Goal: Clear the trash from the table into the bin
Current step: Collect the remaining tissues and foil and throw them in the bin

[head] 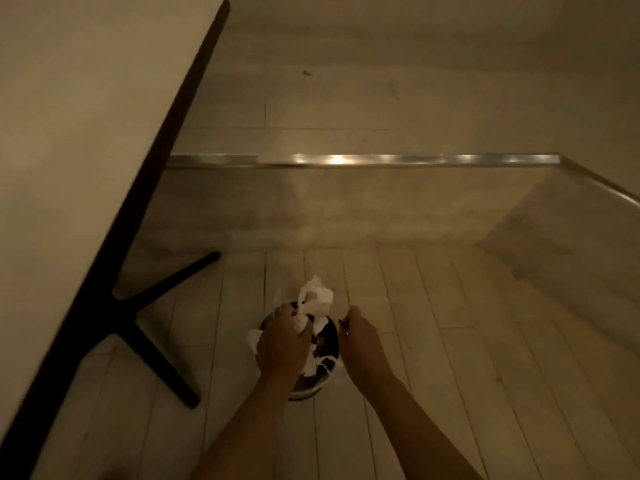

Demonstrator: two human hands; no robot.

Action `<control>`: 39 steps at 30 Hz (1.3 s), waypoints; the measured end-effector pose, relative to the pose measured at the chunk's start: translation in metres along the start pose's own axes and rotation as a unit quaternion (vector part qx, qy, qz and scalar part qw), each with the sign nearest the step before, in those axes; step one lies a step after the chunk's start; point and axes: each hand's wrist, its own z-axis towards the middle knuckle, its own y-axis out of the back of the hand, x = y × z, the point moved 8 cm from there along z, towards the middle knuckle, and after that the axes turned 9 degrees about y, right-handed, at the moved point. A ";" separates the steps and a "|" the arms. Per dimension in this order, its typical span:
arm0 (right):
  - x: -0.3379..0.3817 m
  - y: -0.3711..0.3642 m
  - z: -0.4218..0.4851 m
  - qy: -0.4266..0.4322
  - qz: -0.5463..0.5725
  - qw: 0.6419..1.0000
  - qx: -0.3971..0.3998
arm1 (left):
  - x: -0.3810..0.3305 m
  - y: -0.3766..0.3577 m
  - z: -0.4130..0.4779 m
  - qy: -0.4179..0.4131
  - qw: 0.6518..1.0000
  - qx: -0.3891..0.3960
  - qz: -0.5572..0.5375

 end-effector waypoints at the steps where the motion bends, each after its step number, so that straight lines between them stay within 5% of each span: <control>1: -0.011 -0.015 0.006 -0.011 0.016 1.000 0.002 | 0.008 -0.007 0.007 0.003 1.000 -0.006 -0.015; 4: -0.037 -0.052 0.021 -0.033 0.052 0.998 -0.005 | 0.032 -0.035 0.026 -0.002 0.998 0.004 -0.058; 8: -0.072 -0.102 0.035 -0.095 0.138 0.986 -0.018 | 0.068 -0.086 0.050 0.017 0.989 0.132 -0.068; 13: -0.079 -0.149 0.042 -0.112 -0.011 0.981 0.160 | 0.090 -0.098 0.056 0.083 0.982 0.171 0.003; 18: -0.063 -0.144 0.030 -0.123 0.000 0.971 0.203 | 0.068 -0.070 0.050 0.089 0.987 0.131 0.042; 24: -0.034 -0.095 0.004 -0.126 -0.061 0.967 0.214 | 0.038 -0.033 0.010 0.082 0.969 0.109 0.204; 35: 0.118 0.060 -0.031 -0.018 -0.213 0.957 0.194 | -0.087 0.108 -0.054 -0.013 0.959 0.109 0.262; 39: 0.209 0.120 -0.033 0.022 -0.240 0.959 0.149 | -0.150 0.197 -0.068 -0.064 0.960 0.052 0.267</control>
